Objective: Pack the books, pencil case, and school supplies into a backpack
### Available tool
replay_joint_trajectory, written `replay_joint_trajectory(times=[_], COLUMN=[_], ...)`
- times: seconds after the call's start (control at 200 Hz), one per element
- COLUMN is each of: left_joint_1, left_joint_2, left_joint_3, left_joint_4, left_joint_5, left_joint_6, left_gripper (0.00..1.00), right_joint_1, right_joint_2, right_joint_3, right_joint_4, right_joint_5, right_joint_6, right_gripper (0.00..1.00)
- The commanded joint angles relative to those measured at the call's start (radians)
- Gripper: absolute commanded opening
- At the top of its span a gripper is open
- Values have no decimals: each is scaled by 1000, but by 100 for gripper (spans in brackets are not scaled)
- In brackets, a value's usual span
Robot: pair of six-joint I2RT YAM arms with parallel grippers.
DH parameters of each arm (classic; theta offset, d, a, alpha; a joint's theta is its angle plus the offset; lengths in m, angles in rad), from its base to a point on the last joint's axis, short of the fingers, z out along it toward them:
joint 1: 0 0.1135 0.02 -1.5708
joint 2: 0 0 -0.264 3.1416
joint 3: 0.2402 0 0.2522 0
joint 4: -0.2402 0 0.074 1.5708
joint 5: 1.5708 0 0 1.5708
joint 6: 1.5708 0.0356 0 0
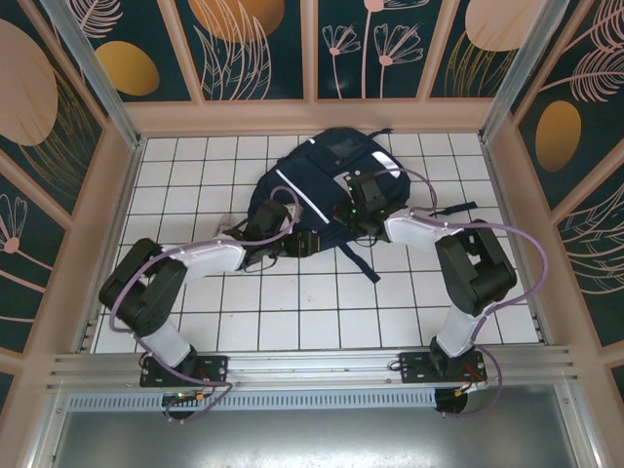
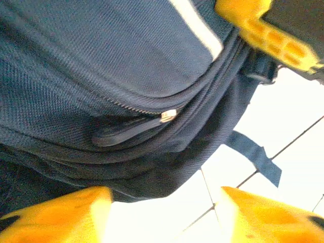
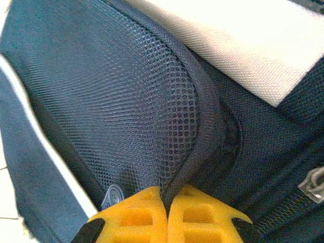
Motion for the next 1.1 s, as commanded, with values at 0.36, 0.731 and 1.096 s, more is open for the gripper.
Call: replay_joint_trajectory(times=[0.36,0.731,1.096], left_joint_1=[4,4,3], left_joint_2=[-65,111,233], left_joint_3=[205,326,422], left_joint_4=[-266,-363,-485], left_joint_5=[-232,-158,-151], left_joint_6=[326,390,427], left_gripper=[72,57,46], right_joint_1=[-45,-57,-65], right_joint_2=[-79,-72,-59], right_joint_3=[102,108,114], right_joint_4=[28,31,41], right_joint_5=[-172,-209,-228], right_joint_6=[-63,-96,-104], right_gripper=[0,0,0])
